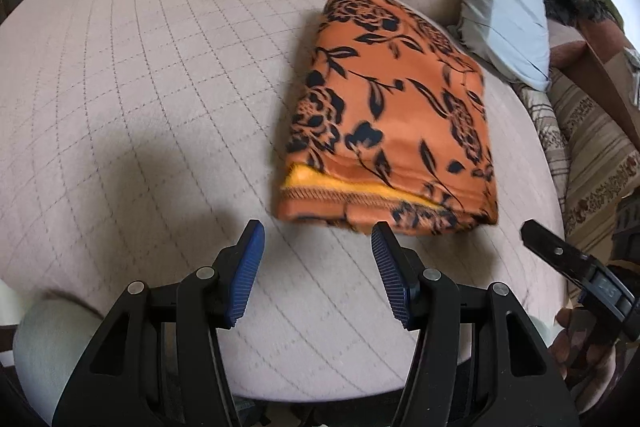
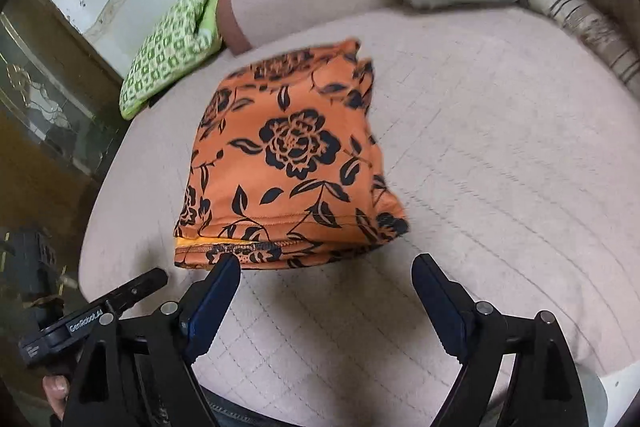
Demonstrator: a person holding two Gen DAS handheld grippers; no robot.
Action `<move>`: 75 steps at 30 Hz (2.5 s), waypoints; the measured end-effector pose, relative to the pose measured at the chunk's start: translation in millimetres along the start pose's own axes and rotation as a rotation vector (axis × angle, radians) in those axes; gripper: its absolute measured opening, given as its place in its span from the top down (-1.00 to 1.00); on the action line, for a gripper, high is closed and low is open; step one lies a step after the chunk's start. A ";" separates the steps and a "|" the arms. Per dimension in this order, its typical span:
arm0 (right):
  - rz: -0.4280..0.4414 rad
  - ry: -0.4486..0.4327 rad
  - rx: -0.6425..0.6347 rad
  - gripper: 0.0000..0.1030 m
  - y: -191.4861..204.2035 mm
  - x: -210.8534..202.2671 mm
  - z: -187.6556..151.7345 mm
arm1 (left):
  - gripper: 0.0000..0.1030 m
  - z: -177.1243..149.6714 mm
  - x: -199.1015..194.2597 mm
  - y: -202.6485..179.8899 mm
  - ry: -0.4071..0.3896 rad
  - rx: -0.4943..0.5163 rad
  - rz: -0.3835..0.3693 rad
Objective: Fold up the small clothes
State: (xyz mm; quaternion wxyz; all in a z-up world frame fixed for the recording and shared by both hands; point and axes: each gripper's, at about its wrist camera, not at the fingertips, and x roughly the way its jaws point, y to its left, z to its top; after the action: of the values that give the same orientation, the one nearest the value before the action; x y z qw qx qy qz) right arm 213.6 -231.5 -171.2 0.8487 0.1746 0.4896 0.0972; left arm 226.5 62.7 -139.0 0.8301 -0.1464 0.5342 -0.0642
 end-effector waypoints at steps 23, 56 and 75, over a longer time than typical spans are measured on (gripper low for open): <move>-0.001 0.091 0.029 0.85 -24.7 65.5 22.7 | 0.75 19.8 31.9 5.3 0.000 0.032 0.029; -0.067 -0.239 -0.032 -0.20 62.6 -161.4 -85.3 | 0.05 -120.2 -168.7 -81.7 -0.334 0.274 0.303; -0.224 -0.331 -0.133 -0.20 91.1 -238.2 -117.3 | 0.05 -143.1 -231.3 -91.9 -0.357 0.292 0.236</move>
State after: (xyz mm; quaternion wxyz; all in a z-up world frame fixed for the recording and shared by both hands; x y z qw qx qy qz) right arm -6.9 -204.1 0.5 0.9327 0.0763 0.3525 0.0043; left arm 4.2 11.3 35.2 0.9253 0.0295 0.3777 -0.0165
